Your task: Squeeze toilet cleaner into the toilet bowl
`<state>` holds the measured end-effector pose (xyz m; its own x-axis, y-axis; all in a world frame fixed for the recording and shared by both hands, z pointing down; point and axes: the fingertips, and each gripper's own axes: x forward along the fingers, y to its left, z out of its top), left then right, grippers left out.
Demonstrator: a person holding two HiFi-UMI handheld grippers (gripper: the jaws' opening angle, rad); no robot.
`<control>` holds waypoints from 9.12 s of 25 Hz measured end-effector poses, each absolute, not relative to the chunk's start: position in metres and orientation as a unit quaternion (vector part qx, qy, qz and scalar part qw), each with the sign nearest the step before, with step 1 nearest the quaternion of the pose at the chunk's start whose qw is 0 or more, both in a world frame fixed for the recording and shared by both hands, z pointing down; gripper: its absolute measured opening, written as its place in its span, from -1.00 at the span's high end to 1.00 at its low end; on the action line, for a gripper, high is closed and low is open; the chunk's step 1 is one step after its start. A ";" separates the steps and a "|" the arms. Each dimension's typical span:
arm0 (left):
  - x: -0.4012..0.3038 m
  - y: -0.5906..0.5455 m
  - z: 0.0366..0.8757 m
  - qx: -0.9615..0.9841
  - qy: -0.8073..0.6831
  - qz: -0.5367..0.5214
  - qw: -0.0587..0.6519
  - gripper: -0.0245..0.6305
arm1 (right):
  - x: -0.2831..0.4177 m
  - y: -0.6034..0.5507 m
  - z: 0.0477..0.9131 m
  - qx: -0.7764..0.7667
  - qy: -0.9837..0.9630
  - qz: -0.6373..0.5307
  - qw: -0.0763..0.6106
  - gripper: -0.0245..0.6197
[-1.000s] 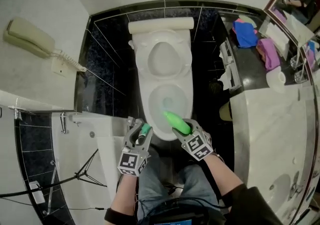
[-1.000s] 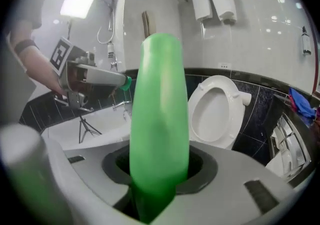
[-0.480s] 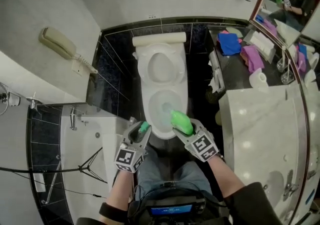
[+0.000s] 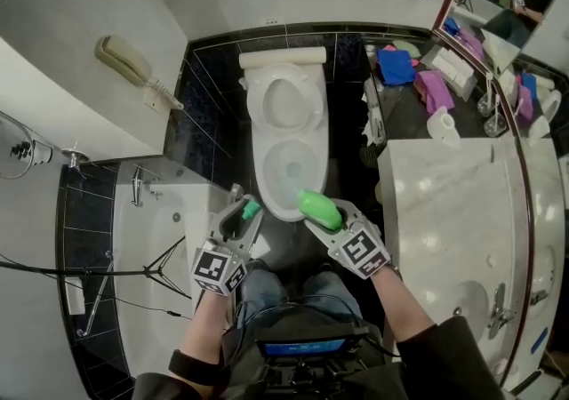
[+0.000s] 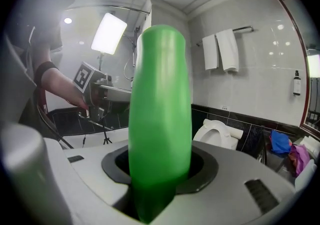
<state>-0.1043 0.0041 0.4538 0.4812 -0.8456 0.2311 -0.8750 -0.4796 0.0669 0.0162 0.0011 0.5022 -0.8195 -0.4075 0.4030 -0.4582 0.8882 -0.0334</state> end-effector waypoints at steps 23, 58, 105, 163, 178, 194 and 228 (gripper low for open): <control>-0.185 0.040 0.422 0.878 -0.469 0.070 0.067 0.47 | -0.029 0.040 0.513 0.242 -0.936 0.094 0.236 0.31; -0.115 0.079 0.329 0.981 -0.167 0.080 0.051 0.47 | -0.074 0.087 0.494 -0.001 -0.949 0.029 0.315 0.31; -0.079 0.098 0.327 0.982 -0.067 0.161 -0.069 0.47 | -0.086 0.122 0.486 -0.118 -0.938 0.079 0.315 0.35; -0.084 0.092 0.325 0.990 -0.089 0.059 0.094 0.53 | -0.093 0.136 0.490 -0.150 -0.937 0.115 0.295 0.34; -0.085 0.097 0.333 0.992 -0.086 0.084 0.026 0.17 | -0.095 0.139 0.492 -0.149 -0.937 0.128 0.287 0.34; -0.117 0.034 0.360 0.868 -0.338 -0.066 0.357 -0.05 | -0.095 0.054 0.517 0.066 -0.941 0.042 0.330 0.34; -0.093 0.087 0.323 0.995 -0.081 0.033 0.042 0.55 | -0.104 0.133 0.485 -0.164 -0.937 0.132 0.279 0.34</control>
